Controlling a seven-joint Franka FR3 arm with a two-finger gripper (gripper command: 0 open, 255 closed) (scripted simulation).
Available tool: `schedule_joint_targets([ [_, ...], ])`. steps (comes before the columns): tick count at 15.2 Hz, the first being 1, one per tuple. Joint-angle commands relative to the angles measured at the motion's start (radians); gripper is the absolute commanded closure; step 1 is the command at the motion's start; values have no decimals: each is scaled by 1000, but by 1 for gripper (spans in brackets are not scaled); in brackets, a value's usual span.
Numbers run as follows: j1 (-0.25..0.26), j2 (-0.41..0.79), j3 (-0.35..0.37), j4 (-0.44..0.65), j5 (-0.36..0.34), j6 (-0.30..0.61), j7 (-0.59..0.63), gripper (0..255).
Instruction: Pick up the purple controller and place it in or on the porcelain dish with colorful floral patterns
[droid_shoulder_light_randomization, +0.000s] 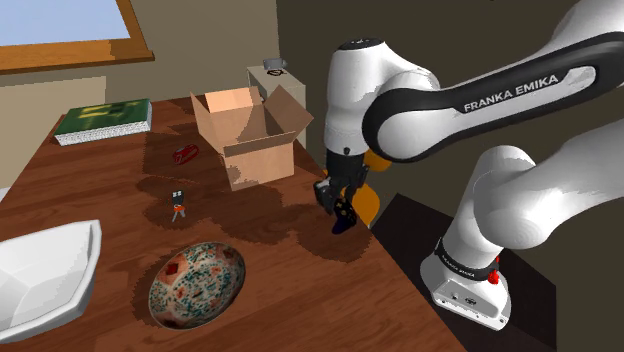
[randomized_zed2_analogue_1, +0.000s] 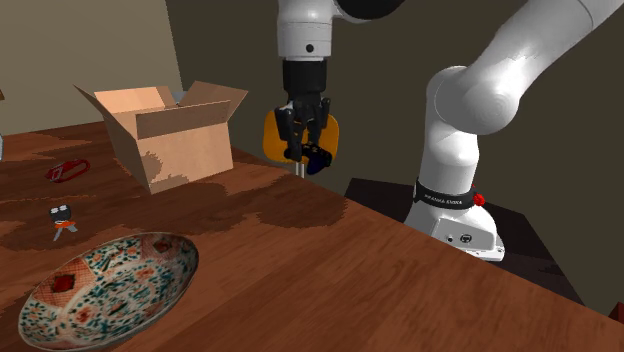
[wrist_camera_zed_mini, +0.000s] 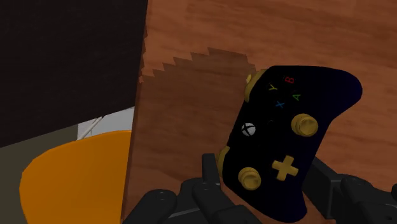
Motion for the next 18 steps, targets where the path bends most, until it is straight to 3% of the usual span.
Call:
schedule_joint_targets([
  [1,-1,34,16,37,2,0,19,255],
  [9,-37,352,162,302,-40,68,181,255],
  [18,-60,724,290,664,-242,49,424,255],
])
